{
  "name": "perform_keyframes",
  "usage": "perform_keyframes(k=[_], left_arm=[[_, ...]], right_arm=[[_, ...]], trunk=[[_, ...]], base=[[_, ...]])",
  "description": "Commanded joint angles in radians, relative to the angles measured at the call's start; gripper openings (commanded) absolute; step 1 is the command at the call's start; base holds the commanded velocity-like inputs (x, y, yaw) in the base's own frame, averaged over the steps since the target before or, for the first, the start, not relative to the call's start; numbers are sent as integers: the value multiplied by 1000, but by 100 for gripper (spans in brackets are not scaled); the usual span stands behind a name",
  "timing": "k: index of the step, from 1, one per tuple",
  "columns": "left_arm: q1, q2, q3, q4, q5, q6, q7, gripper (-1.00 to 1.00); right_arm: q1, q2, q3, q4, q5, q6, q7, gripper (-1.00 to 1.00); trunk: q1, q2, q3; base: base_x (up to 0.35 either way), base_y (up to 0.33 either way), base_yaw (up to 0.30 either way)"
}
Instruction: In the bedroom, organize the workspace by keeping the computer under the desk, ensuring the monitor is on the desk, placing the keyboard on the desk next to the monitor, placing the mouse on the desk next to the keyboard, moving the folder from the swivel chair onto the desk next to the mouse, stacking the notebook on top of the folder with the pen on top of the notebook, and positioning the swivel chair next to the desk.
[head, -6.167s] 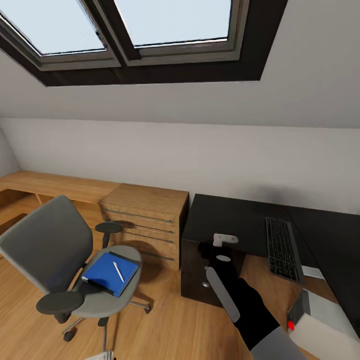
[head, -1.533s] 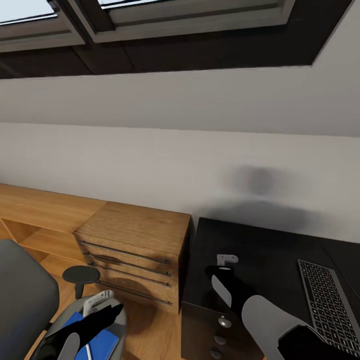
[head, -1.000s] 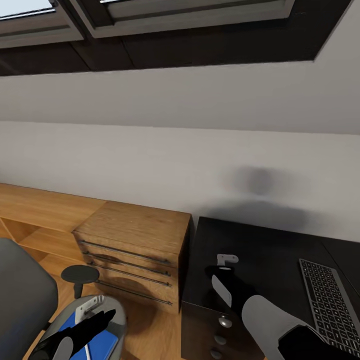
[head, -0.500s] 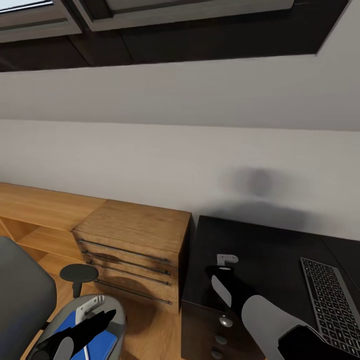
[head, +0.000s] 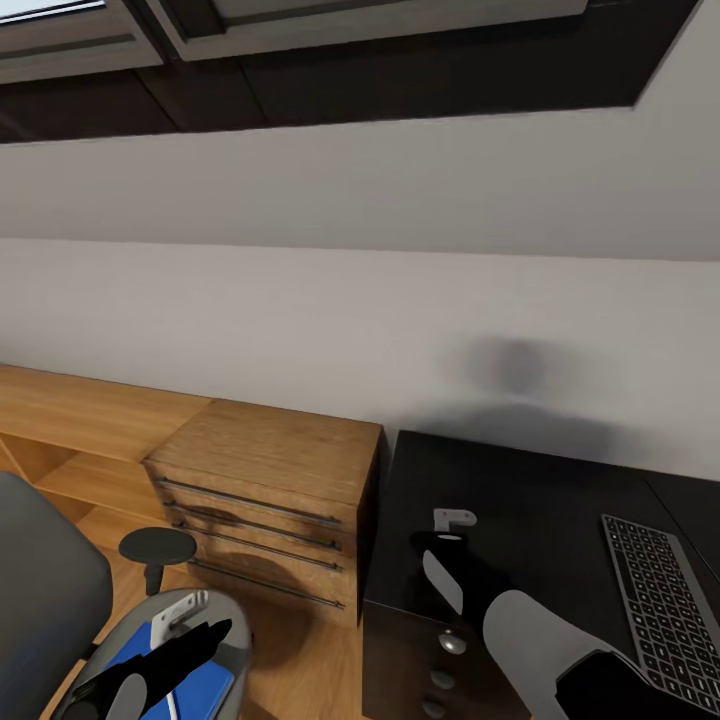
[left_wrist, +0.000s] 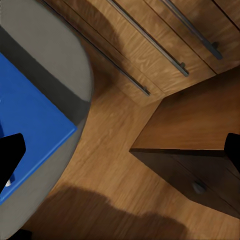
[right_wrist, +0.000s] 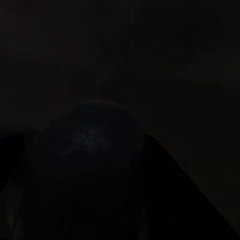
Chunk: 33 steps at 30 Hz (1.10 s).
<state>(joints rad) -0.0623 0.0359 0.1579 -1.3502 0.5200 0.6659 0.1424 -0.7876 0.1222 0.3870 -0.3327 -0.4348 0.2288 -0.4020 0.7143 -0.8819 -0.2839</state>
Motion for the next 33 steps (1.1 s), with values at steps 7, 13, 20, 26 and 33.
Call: perform_keyframes(k=[7, 13, 20, 26, 33], left_arm=[[-1, 1, 0, -2, 10, 4, 8, 100], [-1, 2, 1, -2, 9, 4, 8, 100], [-1, 4, 2, -3, 9, 4, 8, 100], [-1, 4, 2, -3, 9, 4, 8, 100], [-1, 4, 3, -3, 9, 4, 8, 100]], right_arm=[[-1, 3, 22, 0, -10, 7, 25, -100], [-1, 5, 75, 2, -10, 7, 107, -100], [-1, 5, 88, 3, -10, 7, 122, -100], [-1, 5, 90, 5, -10, 9, 121, -100], [-1, 5, 90, 6, -9, 10, 118, 100]], trunk=[[0, -1, -1], [0, -1, -1], [0, -1, -1], [0, -1, -1], [0, -1, -1]], base=[[0, 0, 0], [0, 0, 0], [0, 0, 0], [0, 0, 0], [0, 0, 0]])
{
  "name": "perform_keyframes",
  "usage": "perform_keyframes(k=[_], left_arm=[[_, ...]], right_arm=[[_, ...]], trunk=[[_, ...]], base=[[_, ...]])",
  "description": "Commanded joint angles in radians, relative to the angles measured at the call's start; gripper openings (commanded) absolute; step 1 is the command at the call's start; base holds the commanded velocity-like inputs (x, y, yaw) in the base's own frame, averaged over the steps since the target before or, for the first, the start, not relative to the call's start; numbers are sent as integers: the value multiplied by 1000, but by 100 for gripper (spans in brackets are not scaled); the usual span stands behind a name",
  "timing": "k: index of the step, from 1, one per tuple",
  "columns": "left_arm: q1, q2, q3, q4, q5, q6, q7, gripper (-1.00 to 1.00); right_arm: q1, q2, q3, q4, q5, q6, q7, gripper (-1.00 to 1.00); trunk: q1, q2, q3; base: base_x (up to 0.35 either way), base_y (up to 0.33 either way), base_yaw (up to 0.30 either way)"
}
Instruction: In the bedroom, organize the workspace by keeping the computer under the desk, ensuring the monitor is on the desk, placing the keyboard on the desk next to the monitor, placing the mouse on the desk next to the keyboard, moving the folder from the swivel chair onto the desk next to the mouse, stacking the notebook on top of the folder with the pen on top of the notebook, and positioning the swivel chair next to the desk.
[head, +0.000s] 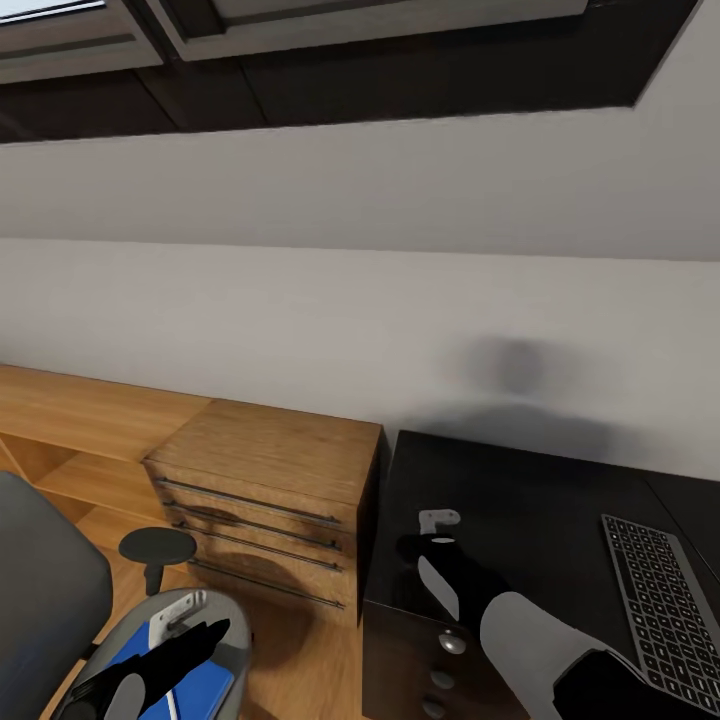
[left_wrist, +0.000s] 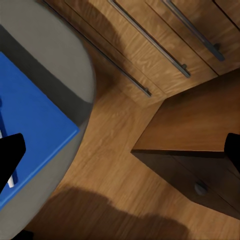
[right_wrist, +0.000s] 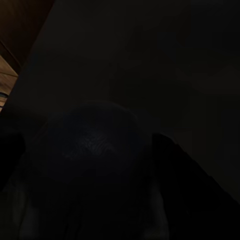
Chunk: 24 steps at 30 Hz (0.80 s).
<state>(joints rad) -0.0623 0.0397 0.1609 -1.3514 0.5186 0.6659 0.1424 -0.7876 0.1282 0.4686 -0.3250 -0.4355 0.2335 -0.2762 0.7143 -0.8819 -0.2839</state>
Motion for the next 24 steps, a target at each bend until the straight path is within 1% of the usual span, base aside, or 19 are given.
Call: perform_keyframes(k=[1, 7, 18, 20, 23, 24], left_arm=[[-1, 0, 0, -1, 11, 4, 8, 100], [-1, 0, 0, -2, 10, 2, 6, 100], [-1, 0, 0, 0, 6, 1, 3, 100], [-1, 0, 0, 0, 6, 1, 4, 100], [-1, 0, 0, 6, 5, 0, 4, 100], [-1, 0, 0, 9, 4, 0, 5, 100]], right_arm=[[-1, -1, 8, -2, -8, 6, -9, 100], [-1, -1, 8, -2, -8, 6, -8, 100], [-1, -3, 6, -12, -6, -2, -8, 100], [-1, -4, 5, -26, -6, -3, -8, 100], [1, -7, 3, -75, -5, -4, -11, 100], [3, -8, 3, -111, -5, -4, -14, 100]], trunk=[[0, -1, -1], [0, -1, -1], [-42, 76, 33], [-50, 90, 39], [-61, 111, 49], [-65, 118, 52]], base=[[0, 0, 0], [0, 0, 0], [0, 0, 0], [0, 0, 0], [0, 0, 0], [0, 0, 0]])
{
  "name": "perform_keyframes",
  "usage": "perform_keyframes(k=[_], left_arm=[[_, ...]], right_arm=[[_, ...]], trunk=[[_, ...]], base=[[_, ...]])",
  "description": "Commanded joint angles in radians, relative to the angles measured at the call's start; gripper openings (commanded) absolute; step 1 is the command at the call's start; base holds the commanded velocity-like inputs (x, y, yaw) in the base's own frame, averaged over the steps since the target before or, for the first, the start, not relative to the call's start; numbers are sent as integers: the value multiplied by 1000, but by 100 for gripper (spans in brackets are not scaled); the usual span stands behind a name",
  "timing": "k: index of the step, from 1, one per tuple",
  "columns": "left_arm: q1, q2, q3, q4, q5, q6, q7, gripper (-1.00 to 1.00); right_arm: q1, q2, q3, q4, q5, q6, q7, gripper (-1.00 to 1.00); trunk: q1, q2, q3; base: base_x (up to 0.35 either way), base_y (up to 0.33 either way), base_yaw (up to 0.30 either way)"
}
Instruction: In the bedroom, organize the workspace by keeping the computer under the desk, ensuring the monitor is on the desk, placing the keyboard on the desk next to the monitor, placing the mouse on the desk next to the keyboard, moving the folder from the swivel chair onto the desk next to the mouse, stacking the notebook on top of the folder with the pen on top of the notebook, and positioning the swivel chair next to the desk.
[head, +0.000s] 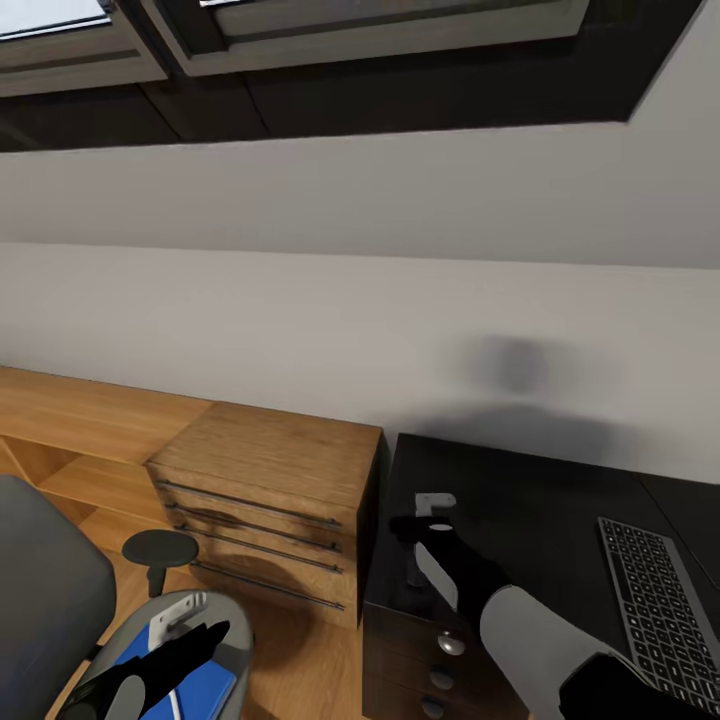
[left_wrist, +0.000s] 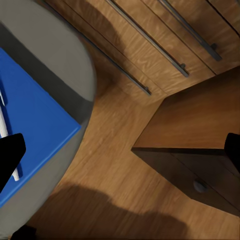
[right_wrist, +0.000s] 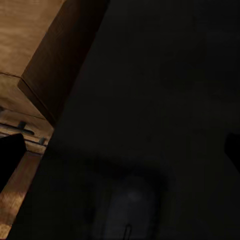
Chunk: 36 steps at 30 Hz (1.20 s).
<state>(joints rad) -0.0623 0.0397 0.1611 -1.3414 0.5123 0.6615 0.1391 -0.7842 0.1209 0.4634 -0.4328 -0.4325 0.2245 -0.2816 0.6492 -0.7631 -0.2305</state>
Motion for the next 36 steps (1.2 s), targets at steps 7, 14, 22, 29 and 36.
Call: perform_keyframes(k=[7, 14, 22, 29, 36], left_arm=[[-1, 0, 0, 3, 9, 4, 7, 100], [-1, 0, 0, 4, 9, 4, 6, 100], [-1, 0, 0, 4, 9, 5, 5, 100], [-1, 0, 0, 4, 9, 5, 5, 100], [-1, 0, -1, 53, 11, 5, 8, 100]], right_arm=[[48, -14, 8, -201, -8, 18, -68, 100], [112, -37, 7, -372, -14, 25, -132, 100], [120, -36, 8, -397, -18, 20, -164, 100], [124, -37, 11, -397, -12, 13, -165, 100], [168, -36, 29, -400, -1, -33, -169, 100]], trunk=[[-27, 48, 20], [-54, 97, 42], [-84, 153, 68], [-111, 202, 97], [-138, 251, 127]], base=[[0, 0, 0], [-35, 0, 0], [-306, 0, -19], [-337, -1, -223], [-113, -6, -241]])
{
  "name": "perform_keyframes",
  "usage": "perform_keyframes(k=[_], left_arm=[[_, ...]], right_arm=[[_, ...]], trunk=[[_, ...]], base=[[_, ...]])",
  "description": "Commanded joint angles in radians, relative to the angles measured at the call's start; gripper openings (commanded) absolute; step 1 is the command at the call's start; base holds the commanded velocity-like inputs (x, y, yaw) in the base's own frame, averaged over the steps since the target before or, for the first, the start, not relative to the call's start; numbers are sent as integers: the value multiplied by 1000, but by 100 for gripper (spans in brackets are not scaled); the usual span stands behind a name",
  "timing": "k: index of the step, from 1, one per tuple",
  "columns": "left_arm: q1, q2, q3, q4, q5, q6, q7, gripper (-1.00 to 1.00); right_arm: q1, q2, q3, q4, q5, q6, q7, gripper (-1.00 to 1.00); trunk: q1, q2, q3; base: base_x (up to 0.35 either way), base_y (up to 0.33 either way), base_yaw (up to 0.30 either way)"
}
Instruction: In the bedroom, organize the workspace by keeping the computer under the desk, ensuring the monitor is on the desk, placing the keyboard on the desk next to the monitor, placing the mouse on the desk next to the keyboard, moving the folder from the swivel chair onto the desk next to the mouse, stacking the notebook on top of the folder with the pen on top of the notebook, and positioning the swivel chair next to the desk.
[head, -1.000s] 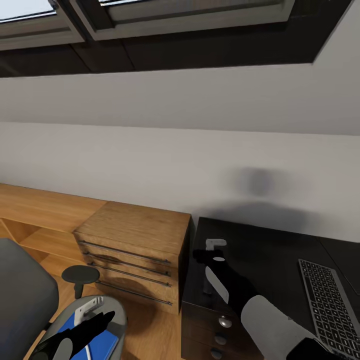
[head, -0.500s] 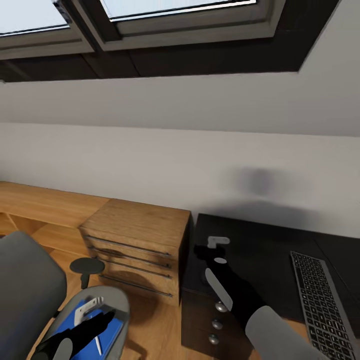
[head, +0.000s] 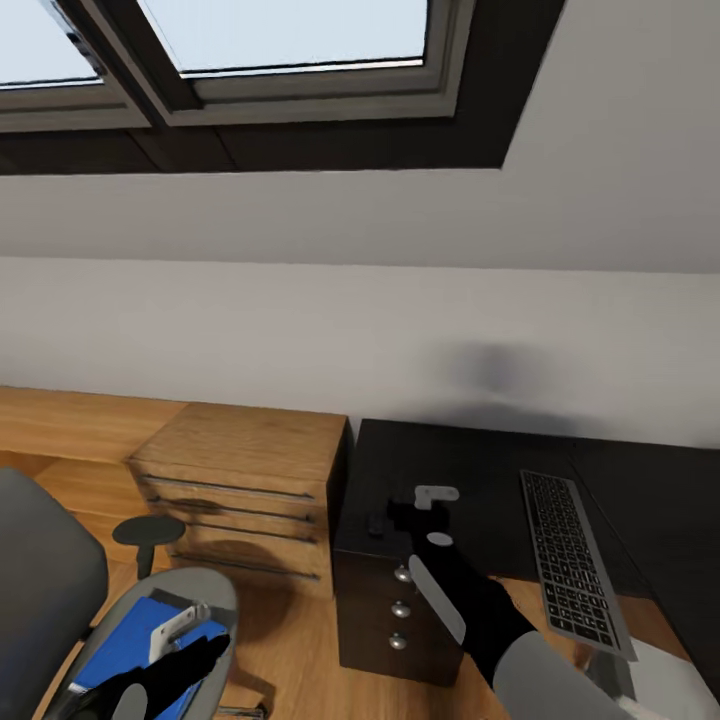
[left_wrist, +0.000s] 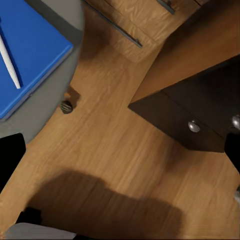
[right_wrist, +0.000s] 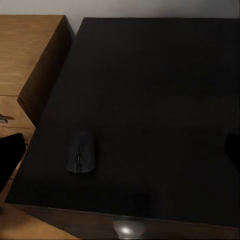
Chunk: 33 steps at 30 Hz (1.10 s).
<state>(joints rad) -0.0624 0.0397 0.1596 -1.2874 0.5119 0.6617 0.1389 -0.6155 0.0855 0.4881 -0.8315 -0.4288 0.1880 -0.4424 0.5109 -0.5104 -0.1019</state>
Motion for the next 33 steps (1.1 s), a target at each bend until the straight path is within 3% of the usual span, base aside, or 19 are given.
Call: perform_keyframes(k=[1, 4, 6, 12, 13, 14, 15, 20, 22, 23, 27, 33], left_arm=[[0, 0, -1, 19, 10, 4, 8, 100], [0, 0, -3, 49, 9, -5, 8, 100], [0, 0, -5, 104, -4, -43, 8, 100], [0, -1, -7, 158, -60, -56, 8, 100], [0, -3, -8, 217, -94, -97, 7, 100], [0, -5, -9, 239, -99, -120, 7, 100], [0, -6, -49, 321, -116, -193, 7, 100], [0, -5, -101, 398, -125, -282, 6, 100], [0, -5, -117, 444, -127, -325, 6, 100], [0, -3, -143, 499, -129, -362, 8, 100], [0, -2, -179, 591, -130, -462, 8, 100], [0, -2, -254, 698, -128, -583, 8, 100]], right_arm=[[16, -1, 21, -5, 6, -15, -14, 100], [60, -4, 50, -7, 27, -65, -34, 100], [181, -7, 69, -26, 48, -151, -69, 100], [279, -8, 72, -73, 82, -174, -153, 100], [361, -8, 77, -94, 124, -221, -217, 100], [382, -9, 79, -96, 142, -246, -227, 100], [436, -17, 81, -89, 181, -324, -242, 100], [478, -35, 82, -52, 193, -389, -243, 100], [487, -38, 84, 19, 195, -427, -239, 100], [490, -36, 86, 91, 195, -488, -236, 100], [491, -36, 87, 184, 195, -559, -219, 100], [491, -33, 83, 297, 191, -600, -104, 100]], trunk=[[-3, 5, 2], [-15, 26, 15], [-23, 40, 23], [-46, 82, 44], [-49, 89, 47], [-53, 96, 51], [-57, 103, 54], [-61, 110, 57], [-61, 110, 57], [-61, 110, 57], [-61, 110, 57], [-61, 110, 57]], base=[[-18, -1, -241], [-11, -1, -241], [-3, 0, -237], [-59, 0, -175], [-294, 0, -28], [-311, 0, -18], [-333, 0, -5], [-337, 0, -2], [-340, 0, 0], [-341, 0, 0], [-341, 0, 0], [-341, 0, 0]])
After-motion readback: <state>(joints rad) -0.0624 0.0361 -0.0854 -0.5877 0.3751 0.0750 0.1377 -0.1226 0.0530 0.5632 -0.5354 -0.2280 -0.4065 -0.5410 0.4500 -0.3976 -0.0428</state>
